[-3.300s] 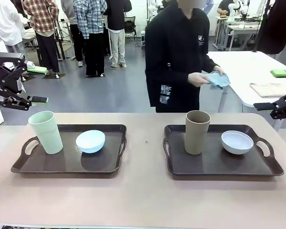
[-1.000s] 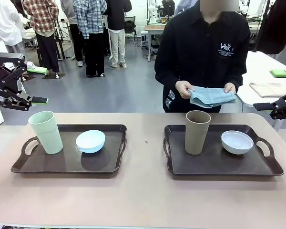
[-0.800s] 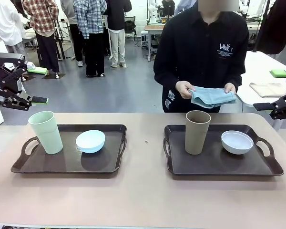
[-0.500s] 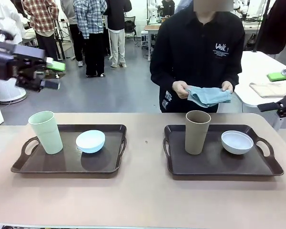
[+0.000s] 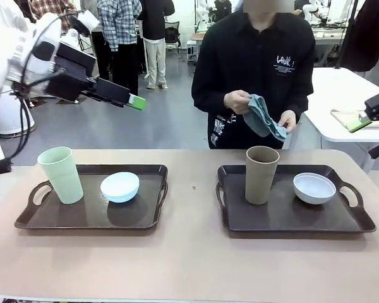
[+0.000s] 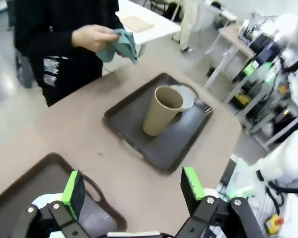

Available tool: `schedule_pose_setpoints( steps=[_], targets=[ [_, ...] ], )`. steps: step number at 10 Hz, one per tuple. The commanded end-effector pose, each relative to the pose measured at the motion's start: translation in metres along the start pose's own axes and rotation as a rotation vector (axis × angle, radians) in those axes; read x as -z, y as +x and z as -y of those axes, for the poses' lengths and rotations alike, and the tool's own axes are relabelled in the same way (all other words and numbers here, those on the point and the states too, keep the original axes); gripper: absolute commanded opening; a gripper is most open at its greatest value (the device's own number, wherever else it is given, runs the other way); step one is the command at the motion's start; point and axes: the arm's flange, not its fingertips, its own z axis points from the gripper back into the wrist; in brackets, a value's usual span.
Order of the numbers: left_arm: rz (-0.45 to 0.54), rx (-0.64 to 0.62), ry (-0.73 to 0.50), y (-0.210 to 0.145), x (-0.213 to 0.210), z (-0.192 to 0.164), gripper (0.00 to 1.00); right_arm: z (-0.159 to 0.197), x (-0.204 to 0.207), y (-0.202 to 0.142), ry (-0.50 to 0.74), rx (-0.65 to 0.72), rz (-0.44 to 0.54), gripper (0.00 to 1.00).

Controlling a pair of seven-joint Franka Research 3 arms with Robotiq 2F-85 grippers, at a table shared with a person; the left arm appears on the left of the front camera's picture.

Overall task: Set up a tray with a mat and arrange the tableware.
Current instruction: Pick up the Picnic Bowl and Reusable plastic cup from the Handle tray in front of the human's position and hold them in the air.

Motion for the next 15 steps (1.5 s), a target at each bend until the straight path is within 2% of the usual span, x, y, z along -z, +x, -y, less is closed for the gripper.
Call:
schedule_pose_setpoints(
  steps=[1,2,3,4,5,6,7,8,9,10,11,12,13,15],
  targets=[
    [0.012,-0.118,-0.032,0.0,-0.023,-0.007,1.0,-0.009,-0.022,-0.013,0.037,-0.041,0.089,1.0],
    [0.0,0.0,0.0,0.0,0.0,0.0,1.0,0.0,0.0,0.0,0.0,0.0,0.0,1.0],
    [-0.148,0.202,-0.07,0.012,0.016,-0.001,1.0,-0.003,0.009,0.024,-0.251,0.141,0.036,1.0],
    [-0.269,0.357,-0.207,0.027,0.057,-0.005,1.0,-0.016,0.026,0.047,-0.401,0.18,0.036,1.0],
    [-0.333,0.454,-0.3,0.032,0.09,-0.011,1.0,-0.025,0.042,0.059,-0.456,0.171,0.03,1.0],
    [-0.411,0.546,-0.336,0.028,0.116,-0.011,1.0,-0.025,0.057,0.069,-0.516,0.191,0.031,1.0],
    [-0.416,0.569,-0.398,0.024,0.144,-0.01,1.0,-0.018,0.069,0.077,-0.554,0.212,0.026,1.0],
    [-0.385,0.576,-0.427,0.026,0.177,-0.008,1.0,-0.011,0.077,0.087,-0.522,0.229,0.001,1.0],
    [-0.41,0.463,-0.343,0.007,0.134,0.008,1.0,-0.002,0.076,0.083,-0.45,0.235,-0.041,1.0],
    [-0.41,0.463,-0.343,0.007,0.134,0.008,1.0,-0.016,0.08,0.073,-0.541,0.188,0.045,1.0],
    [-0.41,0.463,-0.343,0.007,0.134,0.008,1.0,-0.016,0.08,0.073,-0.541,0.188,0.045,1.0],
    [-0.419,0.509,-0.387,0.011,0.165,-0.001,1.0,-0.002,0.088,0.08,-0.524,0.216,0.001,1.0],
    [-0.368,0.527,-0.322,0.013,0.183,-0.003,1.0,0.006,0.098,0.087,-0.539,0.18,-0.013,1.0],
    [-0.324,0.57,-0.388,0.008,0.22,-0.009,1.0,0.019,0.114,0.095,-0.62,0.121,-0.002,1.0]
  ],
)
